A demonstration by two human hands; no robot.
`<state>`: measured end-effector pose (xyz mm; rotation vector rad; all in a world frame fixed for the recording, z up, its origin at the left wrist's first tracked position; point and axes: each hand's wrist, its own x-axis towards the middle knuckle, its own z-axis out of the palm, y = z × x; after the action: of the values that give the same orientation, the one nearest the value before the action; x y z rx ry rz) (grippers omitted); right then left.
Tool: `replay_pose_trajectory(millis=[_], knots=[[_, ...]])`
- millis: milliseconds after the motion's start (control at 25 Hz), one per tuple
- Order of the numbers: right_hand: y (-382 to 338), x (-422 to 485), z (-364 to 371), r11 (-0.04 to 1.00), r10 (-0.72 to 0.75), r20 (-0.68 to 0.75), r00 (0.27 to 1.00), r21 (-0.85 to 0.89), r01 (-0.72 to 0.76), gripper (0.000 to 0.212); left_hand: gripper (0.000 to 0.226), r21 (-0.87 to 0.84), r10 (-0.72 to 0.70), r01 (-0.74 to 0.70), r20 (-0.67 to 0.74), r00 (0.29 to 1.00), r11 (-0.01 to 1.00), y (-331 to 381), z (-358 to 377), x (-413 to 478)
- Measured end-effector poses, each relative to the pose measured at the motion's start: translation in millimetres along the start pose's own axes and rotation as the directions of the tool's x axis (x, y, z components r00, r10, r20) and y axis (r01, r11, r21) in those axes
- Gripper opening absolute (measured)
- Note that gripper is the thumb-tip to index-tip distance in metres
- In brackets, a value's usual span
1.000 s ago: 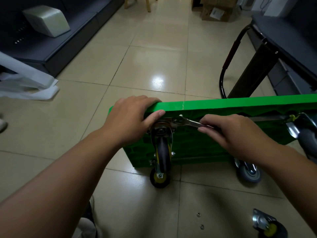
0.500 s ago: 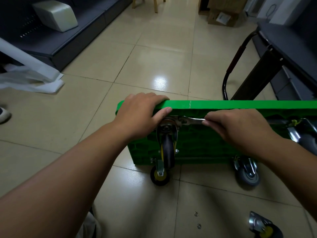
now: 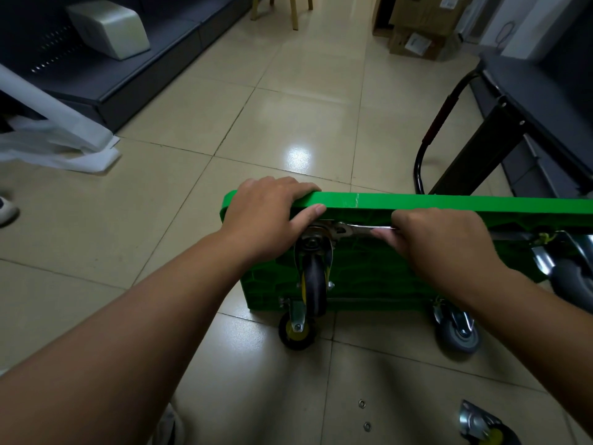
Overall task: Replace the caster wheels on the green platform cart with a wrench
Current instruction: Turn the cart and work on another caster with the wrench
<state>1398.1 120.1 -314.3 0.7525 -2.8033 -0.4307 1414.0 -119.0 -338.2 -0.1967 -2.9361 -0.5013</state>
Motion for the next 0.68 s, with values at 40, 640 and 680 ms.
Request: replay_pose_trajectory(millis=[40, 640, 680], knots=[[-0.3, -2.7, 5.4, 1.0, 0.007, -0.004, 1.0, 0.024, -0.007, 0.047, 0.045, 0.001, 0.001, -0.001, -0.001, 1.0, 1.0, 0.0, 0.3, 0.2], [7.3, -6.9, 9.7, 0.886, 0.38, -0.158, 0.911, 0.346, -0.31, 0.063, 0.043, -0.025, -0.024, 0.023, -0.032, 0.999, 0.999, 3.9, 1.8, 2.0], [7.0, -6.1, 9.9, 0.889, 0.377, -0.153, 0.913, 0.337, -0.311, 0.063, 0.043, -0.023, -0.026, 0.025, -0.033, 0.999, 0.999, 3.9, 1.4, 1.5]])
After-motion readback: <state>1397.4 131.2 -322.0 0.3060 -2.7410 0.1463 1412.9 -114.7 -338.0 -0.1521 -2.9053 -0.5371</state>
